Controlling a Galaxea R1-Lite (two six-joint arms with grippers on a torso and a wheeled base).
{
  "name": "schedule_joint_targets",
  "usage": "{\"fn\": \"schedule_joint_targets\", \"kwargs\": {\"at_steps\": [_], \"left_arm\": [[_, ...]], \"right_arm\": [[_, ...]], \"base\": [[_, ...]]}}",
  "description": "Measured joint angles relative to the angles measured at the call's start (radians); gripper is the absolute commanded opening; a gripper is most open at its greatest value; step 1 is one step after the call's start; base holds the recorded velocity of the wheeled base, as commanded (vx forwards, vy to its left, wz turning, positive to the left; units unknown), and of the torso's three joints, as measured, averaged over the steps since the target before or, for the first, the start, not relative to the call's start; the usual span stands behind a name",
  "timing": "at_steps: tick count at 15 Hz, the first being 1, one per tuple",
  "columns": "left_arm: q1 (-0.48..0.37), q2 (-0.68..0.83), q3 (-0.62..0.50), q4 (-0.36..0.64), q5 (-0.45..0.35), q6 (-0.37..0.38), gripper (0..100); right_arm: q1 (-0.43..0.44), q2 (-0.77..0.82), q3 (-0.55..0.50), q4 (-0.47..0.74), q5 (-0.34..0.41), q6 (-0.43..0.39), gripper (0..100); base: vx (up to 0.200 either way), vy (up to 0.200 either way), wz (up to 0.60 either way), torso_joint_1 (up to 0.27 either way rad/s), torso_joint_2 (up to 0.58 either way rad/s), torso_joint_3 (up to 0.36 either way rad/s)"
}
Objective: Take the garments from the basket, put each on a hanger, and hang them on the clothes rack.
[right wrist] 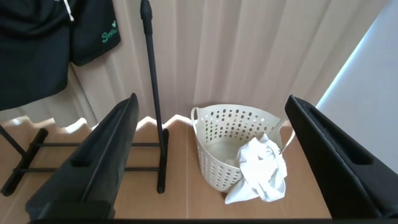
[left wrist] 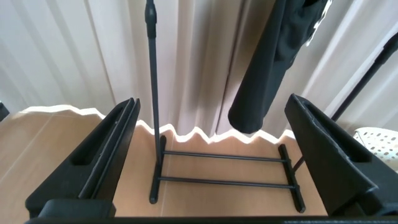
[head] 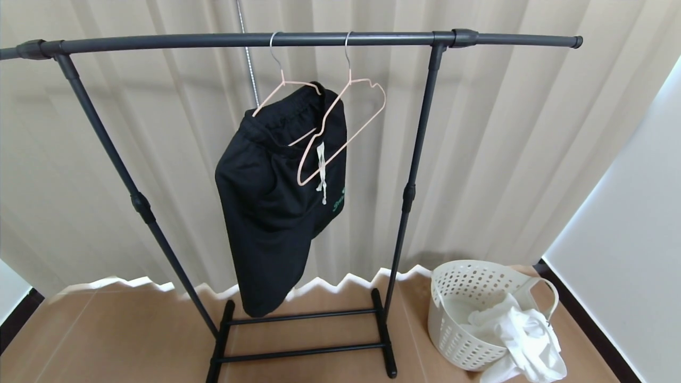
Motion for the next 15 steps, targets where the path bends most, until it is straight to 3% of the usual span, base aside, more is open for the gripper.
{"fn": "schedule_joint_targets", "kwargs": {"at_steps": [8,15], "left_arm": [[0.0,0.0,0.0,-0.001,0.0,-0.001,100],[0.0,0.0,0.0,0.0,0.0,-0.001,100]], "right_arm": [[0.0,0.0,0.0,0.0,0.0,0.0,100],[0.001,0.0,0.0,0.001,0.0,0.0,100]], "base": [[0.0,0.0,0.0,-0.148,0.5,0.353],[0.0,0.0,0.0,-0.076,0.46,0.383]]}}
